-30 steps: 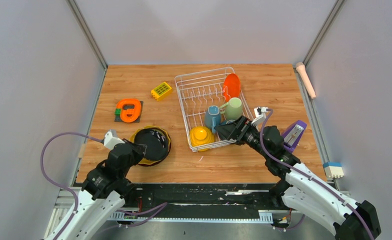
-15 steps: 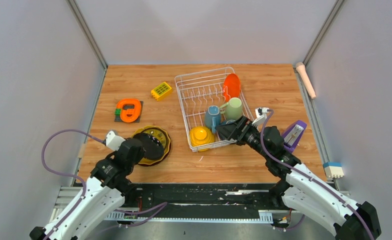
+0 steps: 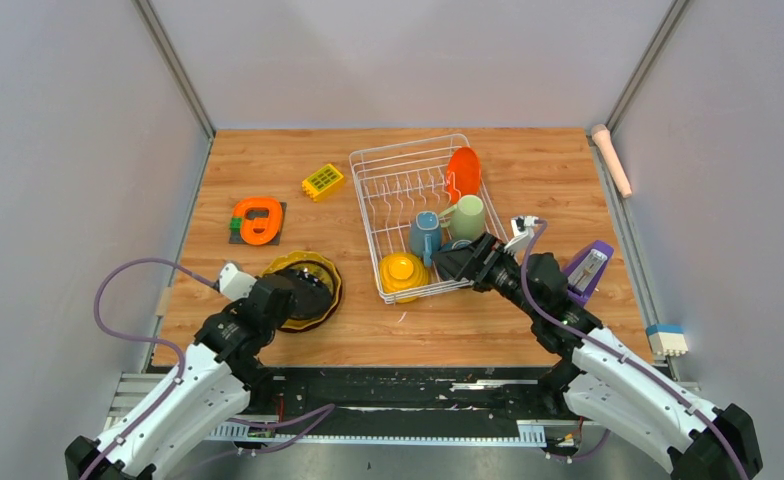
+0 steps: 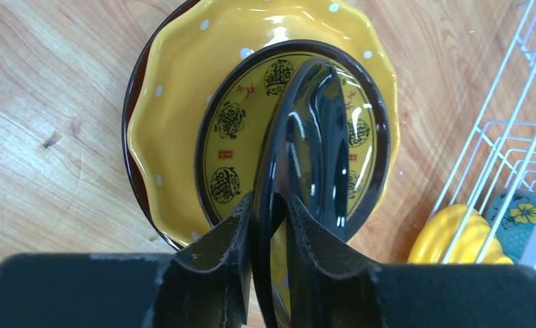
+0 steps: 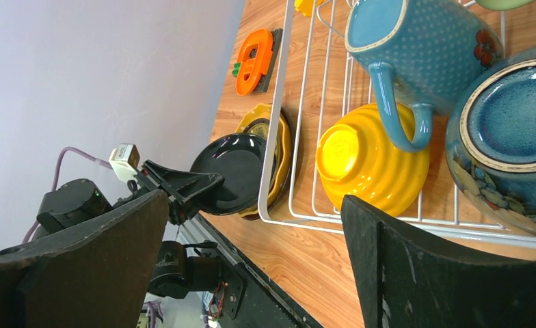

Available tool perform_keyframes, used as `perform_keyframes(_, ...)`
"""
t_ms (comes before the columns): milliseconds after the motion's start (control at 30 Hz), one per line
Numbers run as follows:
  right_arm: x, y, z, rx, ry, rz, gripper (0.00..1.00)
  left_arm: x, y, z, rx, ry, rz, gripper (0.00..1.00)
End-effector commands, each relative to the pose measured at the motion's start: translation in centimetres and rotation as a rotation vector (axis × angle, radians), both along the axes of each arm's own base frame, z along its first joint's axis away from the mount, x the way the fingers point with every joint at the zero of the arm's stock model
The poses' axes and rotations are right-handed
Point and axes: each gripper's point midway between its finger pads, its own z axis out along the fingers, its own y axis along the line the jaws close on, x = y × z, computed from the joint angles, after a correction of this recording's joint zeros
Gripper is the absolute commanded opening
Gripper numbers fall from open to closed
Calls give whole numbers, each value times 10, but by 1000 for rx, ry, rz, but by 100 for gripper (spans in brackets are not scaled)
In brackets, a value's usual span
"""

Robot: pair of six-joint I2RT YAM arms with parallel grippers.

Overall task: Unload the mixed dishes from the dish rack
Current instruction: Place the plate on the plate.

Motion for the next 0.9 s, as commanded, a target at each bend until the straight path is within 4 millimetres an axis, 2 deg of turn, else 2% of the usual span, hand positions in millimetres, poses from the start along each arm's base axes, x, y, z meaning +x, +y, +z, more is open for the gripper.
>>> perform_keyframes(0,1,-3,13,28,-27,-23,100,6,-3,-4,-28,-9,34,35)
perform_keyframes(200,2,-5,14,28,-30,-37,100,7,-5,-5,-23,3,26,57)
perform_keyframes(400,4,-6,13,15,-27,-42,100,6,-4,-2,-22,1,29,67)
perform_keyframes(467,4,-6,12,10,-23,-45,100,5,-2,1,-18,-1,35,76)
perform_keyframes(500,5,-7,11,7,-21,-48,100,5,-1,4,-18,-8,39,85)
perform_keyframes(567,5,-7,10,5,-18,-53,100,4,2,7,-13,-12,44,96)
perform_keyframes(633,6,-8,9,4,-15,-58,100,3,4,10,-10,-18,47,99)
perform_keyframes(867,7,-7,5,-6,2,-61,100,0,7,13,-8,-26,45,100)
